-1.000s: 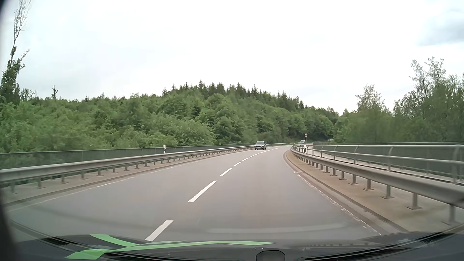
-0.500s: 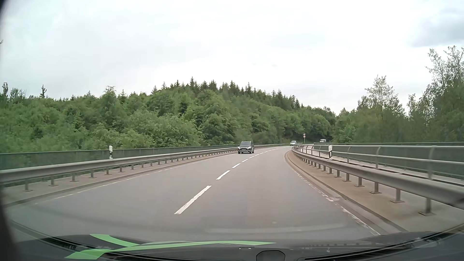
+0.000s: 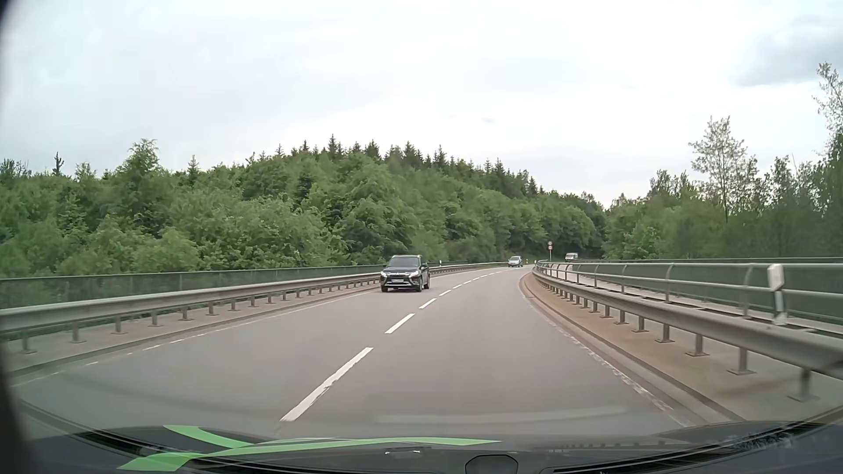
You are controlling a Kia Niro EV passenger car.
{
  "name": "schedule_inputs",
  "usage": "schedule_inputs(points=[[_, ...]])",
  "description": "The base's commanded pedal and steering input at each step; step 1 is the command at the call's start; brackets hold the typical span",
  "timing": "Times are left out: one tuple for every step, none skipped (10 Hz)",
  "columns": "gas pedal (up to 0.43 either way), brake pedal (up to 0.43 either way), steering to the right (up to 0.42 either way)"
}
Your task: Follow the waypoints while adhering to traffic rules and regulations
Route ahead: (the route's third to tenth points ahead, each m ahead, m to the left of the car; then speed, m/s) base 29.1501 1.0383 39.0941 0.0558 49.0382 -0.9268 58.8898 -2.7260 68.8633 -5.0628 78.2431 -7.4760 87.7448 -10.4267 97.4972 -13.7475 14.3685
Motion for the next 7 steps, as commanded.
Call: schedule_inputs(points=[[0.008,0.0,0.015],[0.02,0.0,0.015],[0.028,0.0,0.015],[0.039,0.0,0.015],[0.039,0.0,0.016],[0.047,0.0,0.016],[0.047,0.0,0.016]])
